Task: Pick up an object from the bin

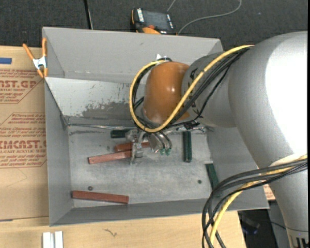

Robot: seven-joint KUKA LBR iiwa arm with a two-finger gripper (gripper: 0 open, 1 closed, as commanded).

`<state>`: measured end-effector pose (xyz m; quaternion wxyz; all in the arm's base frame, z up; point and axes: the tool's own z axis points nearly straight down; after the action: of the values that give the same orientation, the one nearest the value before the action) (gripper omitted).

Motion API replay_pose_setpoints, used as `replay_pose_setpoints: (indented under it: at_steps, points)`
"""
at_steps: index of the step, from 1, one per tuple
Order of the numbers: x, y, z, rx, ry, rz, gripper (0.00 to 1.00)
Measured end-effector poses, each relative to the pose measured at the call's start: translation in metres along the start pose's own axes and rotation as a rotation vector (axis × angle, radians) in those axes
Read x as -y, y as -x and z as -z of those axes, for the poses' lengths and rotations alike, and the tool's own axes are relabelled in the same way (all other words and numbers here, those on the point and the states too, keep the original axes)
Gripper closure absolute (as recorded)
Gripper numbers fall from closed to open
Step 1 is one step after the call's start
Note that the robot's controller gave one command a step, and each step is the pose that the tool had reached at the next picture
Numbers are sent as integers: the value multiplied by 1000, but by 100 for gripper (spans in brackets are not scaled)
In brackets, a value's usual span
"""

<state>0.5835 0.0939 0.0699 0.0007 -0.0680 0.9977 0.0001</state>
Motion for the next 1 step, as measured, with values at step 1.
replay_pose_setpoints:
  at_steps: [1]
  points:
    - [16, -5, 128, 8, -1, 40, 100]
